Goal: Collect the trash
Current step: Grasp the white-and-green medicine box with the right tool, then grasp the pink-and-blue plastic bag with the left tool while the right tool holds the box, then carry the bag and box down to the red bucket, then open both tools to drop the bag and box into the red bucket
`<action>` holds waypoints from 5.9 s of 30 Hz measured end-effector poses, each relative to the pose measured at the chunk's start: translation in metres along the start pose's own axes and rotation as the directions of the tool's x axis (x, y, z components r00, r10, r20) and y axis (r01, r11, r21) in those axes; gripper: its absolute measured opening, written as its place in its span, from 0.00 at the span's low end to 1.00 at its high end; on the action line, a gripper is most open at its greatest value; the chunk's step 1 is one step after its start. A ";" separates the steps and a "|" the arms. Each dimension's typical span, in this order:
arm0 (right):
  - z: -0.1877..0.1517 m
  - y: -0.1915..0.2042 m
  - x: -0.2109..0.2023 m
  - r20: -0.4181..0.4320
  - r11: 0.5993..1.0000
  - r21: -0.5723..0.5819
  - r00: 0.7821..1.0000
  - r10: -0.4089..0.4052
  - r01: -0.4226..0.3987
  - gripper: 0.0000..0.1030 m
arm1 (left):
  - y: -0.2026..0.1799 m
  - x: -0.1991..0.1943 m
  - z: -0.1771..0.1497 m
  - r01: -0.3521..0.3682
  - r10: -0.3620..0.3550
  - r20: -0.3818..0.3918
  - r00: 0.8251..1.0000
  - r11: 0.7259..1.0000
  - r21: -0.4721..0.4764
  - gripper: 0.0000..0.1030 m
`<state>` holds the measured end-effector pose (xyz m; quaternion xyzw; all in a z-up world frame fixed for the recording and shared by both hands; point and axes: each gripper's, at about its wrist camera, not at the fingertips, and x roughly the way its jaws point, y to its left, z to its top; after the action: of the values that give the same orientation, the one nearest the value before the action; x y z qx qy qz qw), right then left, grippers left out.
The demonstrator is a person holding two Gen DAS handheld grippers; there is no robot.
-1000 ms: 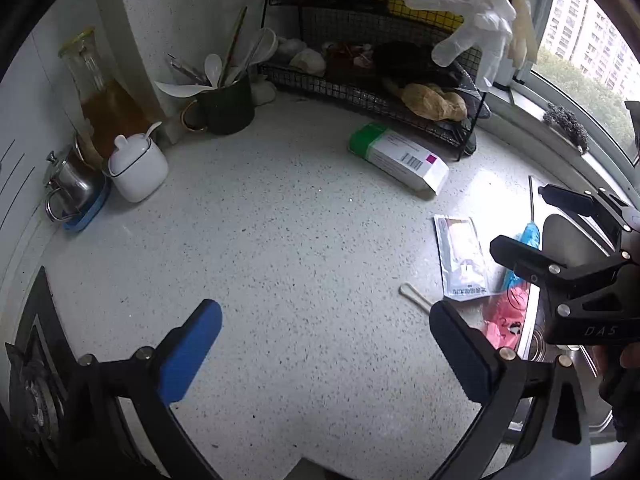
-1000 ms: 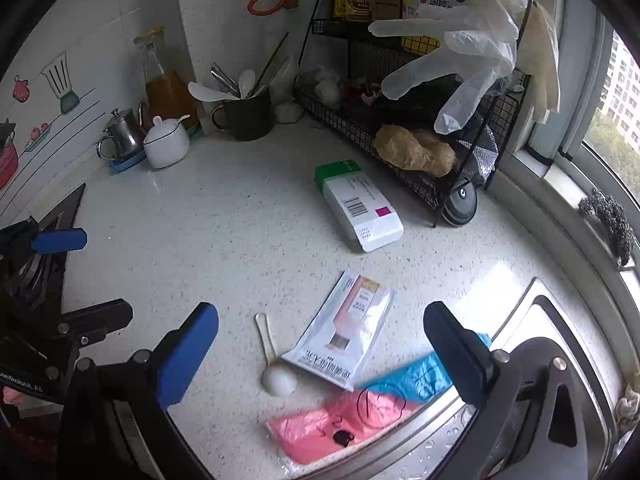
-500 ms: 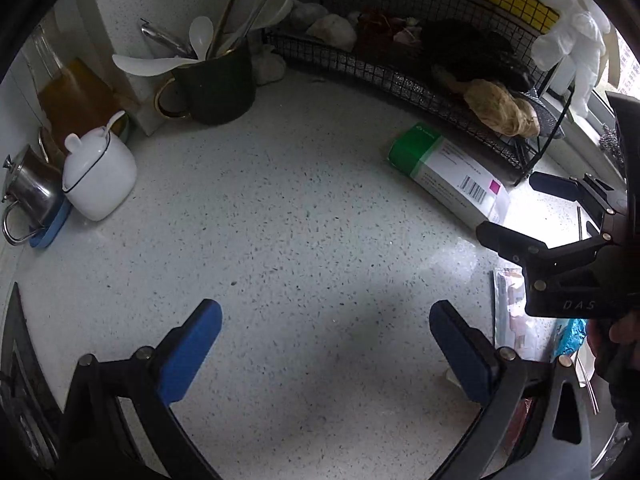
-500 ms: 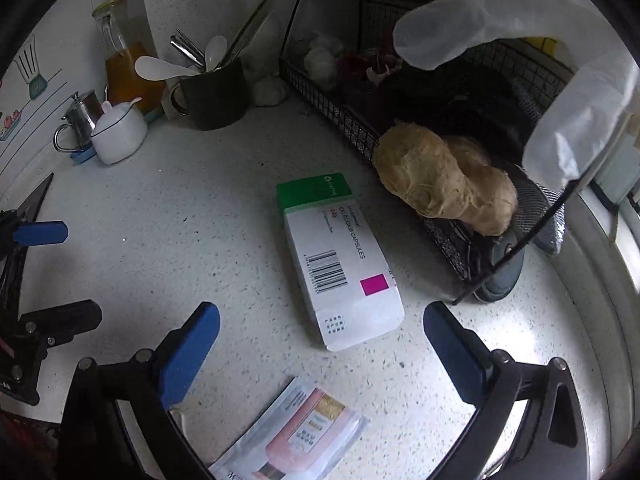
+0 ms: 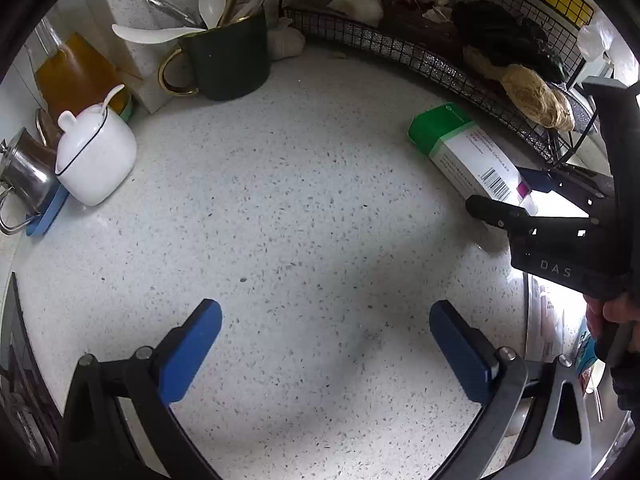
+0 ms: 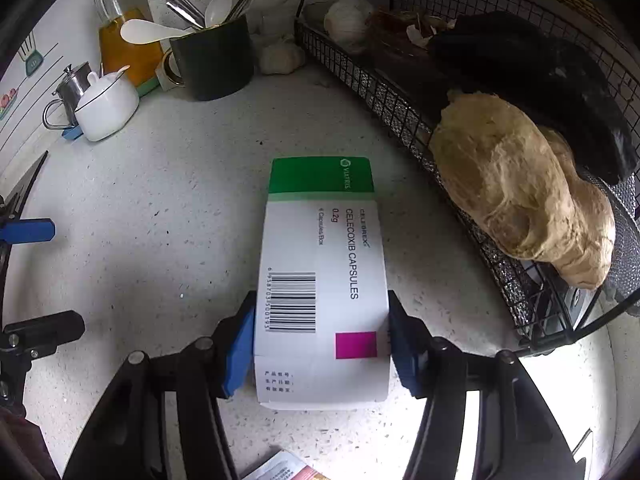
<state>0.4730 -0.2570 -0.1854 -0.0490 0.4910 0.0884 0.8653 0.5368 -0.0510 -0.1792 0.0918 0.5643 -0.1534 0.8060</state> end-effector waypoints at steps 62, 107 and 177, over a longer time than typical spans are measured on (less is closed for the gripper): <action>-0.232 -0.034 -0.198 0.023 0.820 0.523 0.958 -0.286 0.232 0.54 | -0.226 -0.029 -0.119 0.261 -0.233 -0.119 0.965 0.821 0.509 0.09; -0.277 0.271 -0.195 0.043 0.996 0.081 0.998 0.038 -0.041 0.54 | 0.015 -0.167 -0.400 0.073 -0.073 0.004 0.997 0.997 0.016 0.07; -0.364 0.289 0.162 -0.264 0.982 -0.056 0.951 0.162 -0.183 0.56 | 0.081 0.159 -0.509 -0.064 0.027 -0.221 0.975 0.985 -0.162 0.80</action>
<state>0.1902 -0.0193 -0.5107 -0.0513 0.5980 0.1761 0.7803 0.1669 0.1654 -0.5067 0.0527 0.6581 -0.0755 0.7473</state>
